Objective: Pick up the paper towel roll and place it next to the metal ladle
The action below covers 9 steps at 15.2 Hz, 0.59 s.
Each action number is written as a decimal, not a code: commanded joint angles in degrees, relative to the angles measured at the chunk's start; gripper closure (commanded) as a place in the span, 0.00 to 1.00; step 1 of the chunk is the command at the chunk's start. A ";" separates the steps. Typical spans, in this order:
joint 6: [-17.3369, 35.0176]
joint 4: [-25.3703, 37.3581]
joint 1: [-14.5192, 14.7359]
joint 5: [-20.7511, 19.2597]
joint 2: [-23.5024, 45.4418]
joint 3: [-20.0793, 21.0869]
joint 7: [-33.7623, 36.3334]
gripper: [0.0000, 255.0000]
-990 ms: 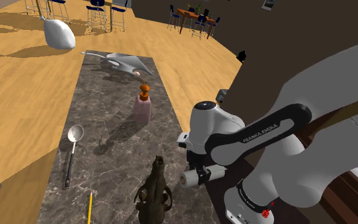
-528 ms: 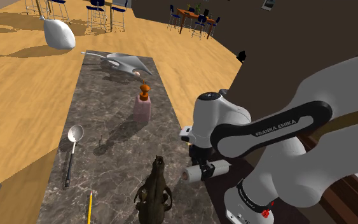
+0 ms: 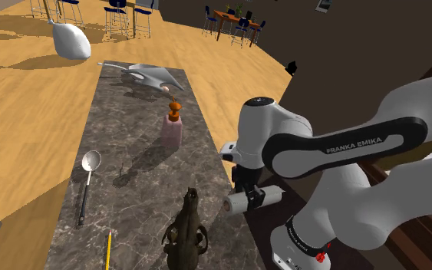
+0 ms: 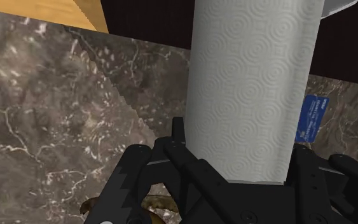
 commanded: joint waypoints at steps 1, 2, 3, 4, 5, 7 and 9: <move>-2.50 0.98 -0.21 -0.29 -1.47 -0.12 0.08 1.00; -3.61 1.43 -0.24 -0.35 -2.13 -0.12 0.17 1.00; -4.70 1.90 -0.27 -0.41 -2.76 -0.13 0.26 1.00; -5.78 2.38 -0.30 -0.47 -3.36 -0.14 0.35 1.00; -6.85 2.88 -0.32 -0.52 -3.93 -0.15 0.43 1.00; -8.80 3.85 -0.36 -0.61 -4.92 -0.17 0.58 1.00; -6.51 7.79 -0.26 -0.50 1.31 -0.15 0.46 1.00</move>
